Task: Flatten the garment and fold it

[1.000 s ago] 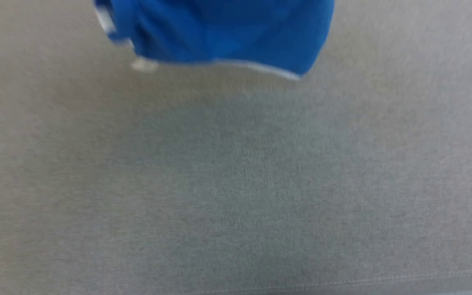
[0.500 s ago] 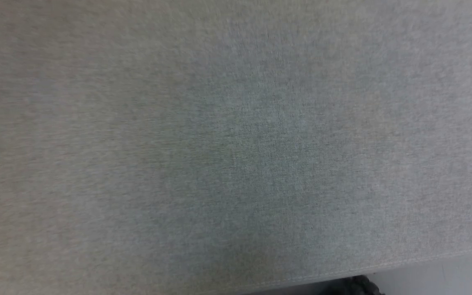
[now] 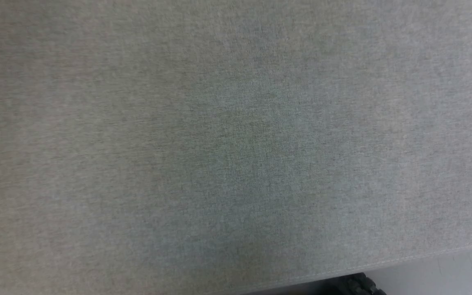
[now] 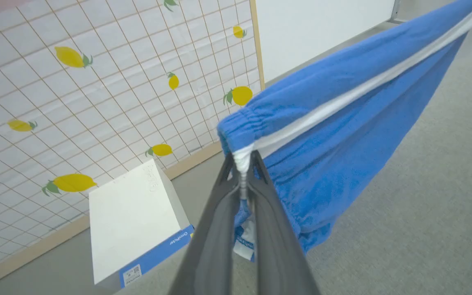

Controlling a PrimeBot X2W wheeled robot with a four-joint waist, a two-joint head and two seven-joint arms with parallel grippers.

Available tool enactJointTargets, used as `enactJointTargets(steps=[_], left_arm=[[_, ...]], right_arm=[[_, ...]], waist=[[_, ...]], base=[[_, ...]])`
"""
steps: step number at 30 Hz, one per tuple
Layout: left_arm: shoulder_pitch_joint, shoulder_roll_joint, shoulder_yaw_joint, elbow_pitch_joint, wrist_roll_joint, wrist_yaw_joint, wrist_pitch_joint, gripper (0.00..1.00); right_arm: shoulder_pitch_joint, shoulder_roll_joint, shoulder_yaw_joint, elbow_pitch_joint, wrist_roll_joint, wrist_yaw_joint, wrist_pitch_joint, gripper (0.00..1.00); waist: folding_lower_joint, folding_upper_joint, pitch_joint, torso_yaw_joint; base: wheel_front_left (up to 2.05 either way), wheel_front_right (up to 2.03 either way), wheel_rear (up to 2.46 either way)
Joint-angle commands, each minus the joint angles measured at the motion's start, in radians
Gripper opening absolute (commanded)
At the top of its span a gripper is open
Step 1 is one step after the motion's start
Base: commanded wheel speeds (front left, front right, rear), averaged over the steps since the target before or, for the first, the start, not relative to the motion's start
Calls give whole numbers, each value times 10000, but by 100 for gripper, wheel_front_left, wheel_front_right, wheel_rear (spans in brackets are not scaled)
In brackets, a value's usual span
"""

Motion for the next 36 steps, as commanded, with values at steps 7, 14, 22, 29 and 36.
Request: enactJointTargets(steps=[7,14,22,29,36], left_arm=[[3985,184,-785,-840,-661,896,-815,0],[6715,380,-1516,-1899,-917,1692,-1271,0],[8508,841,-2070,-3050,-974,2316,-1508,0],[9818,1148,-2455,-3977,-1096,2860,-1703,0],[11031,1123,-3015,-4838,-1178,3345,-1785,0]], right_arm=[[2839,-564,1426,-91,507,-23,472,0],[5312,-1484,2418,-859,1294,-23,1602,0],[7412,-2534,2642,-2144,1921,-23,2657,0],[9092,-3458,2157,-3315,2140,-23,3318,0],[11023,-4269,1256,-4481,2087,-23,3976,0]], waist=[[-3,-1,-1652,408],[-3,-1,-2956,638],[-3,-1,-3897,794],[-3,-1,-4689,1004],[-3,-1,-5202,1162]], base=[[0,0,0],[0,0,0],[0,0,0],[0,0,0],[0,0,0]])
